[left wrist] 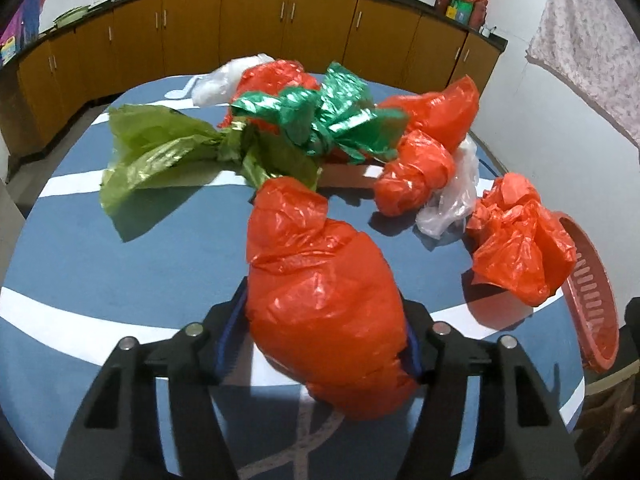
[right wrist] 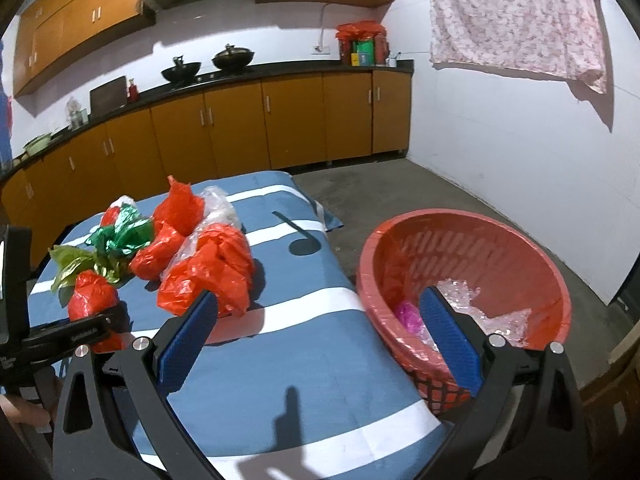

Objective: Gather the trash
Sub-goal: 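Grasp a red bag with the left tool while the right tool grasps another red bag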

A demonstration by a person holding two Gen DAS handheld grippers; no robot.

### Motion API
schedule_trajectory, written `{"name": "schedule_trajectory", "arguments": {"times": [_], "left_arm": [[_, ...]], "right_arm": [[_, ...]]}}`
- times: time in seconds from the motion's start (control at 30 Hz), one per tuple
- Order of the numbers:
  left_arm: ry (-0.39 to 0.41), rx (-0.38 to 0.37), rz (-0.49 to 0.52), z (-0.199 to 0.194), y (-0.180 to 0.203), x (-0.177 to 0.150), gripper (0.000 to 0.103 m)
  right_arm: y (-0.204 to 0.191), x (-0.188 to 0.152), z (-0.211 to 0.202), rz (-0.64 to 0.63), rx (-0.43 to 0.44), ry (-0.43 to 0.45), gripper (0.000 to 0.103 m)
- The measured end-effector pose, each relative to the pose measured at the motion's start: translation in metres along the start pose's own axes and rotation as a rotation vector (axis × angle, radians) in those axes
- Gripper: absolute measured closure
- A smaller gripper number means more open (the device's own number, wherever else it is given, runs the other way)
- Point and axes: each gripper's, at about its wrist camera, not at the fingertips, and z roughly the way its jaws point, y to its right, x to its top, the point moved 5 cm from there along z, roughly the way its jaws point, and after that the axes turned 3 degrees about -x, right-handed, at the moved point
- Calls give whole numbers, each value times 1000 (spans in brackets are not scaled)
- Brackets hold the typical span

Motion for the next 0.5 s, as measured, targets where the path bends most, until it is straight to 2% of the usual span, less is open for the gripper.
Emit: {"name": "schedule_trajectory", "arguments": {"times": [0.13, 0.37, 0.5], "left_arm": [[29, 15, 11, -12, -13, 2, 44], [113, 115, 43, -43, -59, 9, 44], [124, 169, 10, -52, -93, 13, 44]], "right_arm": [[-16, 3, 7, -10, 34, -14, 3], [-57, 14, 33, -25, 92, -42, 3], [-73, 17, 58, 4, 74, -89, 3]]}}
